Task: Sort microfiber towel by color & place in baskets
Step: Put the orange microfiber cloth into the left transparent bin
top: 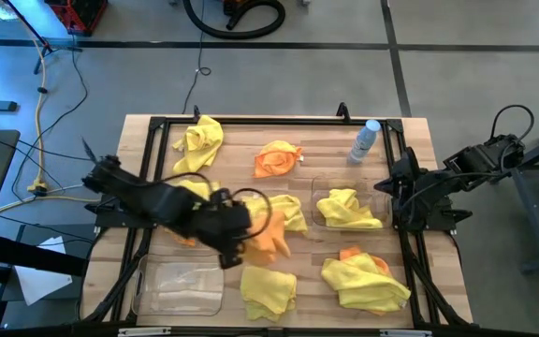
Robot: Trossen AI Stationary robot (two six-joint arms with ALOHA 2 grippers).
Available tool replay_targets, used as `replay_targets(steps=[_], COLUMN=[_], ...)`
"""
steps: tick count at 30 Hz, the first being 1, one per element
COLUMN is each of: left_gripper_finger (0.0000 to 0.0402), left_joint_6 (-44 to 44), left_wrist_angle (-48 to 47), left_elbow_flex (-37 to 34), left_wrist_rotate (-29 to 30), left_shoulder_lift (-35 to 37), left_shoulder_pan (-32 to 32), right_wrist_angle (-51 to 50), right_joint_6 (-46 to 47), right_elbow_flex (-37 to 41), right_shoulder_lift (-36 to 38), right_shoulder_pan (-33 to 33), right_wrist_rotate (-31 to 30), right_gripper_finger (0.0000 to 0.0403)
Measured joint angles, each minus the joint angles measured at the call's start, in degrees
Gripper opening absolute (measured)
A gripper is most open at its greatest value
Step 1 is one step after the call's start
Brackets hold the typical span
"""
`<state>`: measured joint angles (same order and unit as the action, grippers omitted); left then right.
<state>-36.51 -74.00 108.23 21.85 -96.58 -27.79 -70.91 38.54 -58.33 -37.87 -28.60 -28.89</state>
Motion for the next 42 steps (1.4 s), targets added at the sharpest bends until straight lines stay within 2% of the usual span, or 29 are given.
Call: replay_targets(steps=[7, 18, 24, 27, 36, 42], left_gripper_finger=[0.0, 0.0, 0.0, 0.0, 0.0, 0.0], left_joint_6=[-12.69, -52.81, -70.9, -73.65, -73.86, -78.86], left_wrist_angle=[-5.21, -16.2, -16.07, -16.03, -15.87, -15.95], left_elbow_flex=[3.96, 5.02, 5.02, 5.0, 4.68, -4.28], left_wrist_rotate=[-0.39, -16.71, -15.15, -15.09, -14.26, -19.62], left_shoulder_lift=[4.32, 4.22, 3.93, 2.51, -4.68, -5.4], left_shoulder_pan=[-7.66, -21.43, -27.88, -28.53, -26.91, -26.97], right_wrist_angle=[0.02, 0.02, 0.0, 0.0, -0.02, -0.02], right_joint_6=[0.0, -0.3, -1.43, -1.53, -1.53, -1.53], right_elbow_flex=[0.0, 0.0, 0.0, 0.0, 0.0, 0.0], right_shoulder_lift=[0.0, 0.02, 0.0, 0.0, 0.0, 0.01], right_shoulder_pan=[0.01, 0.0, 0.0, 0.0, 0.01, 0.02], right_wrist_rotate=[-0.93, -2.36, -2.49, -2.74, -3.97, -3.97], right_gripper_finger=[0.0, 0.0, 0.0, 0.0, 0.0, 0.0])
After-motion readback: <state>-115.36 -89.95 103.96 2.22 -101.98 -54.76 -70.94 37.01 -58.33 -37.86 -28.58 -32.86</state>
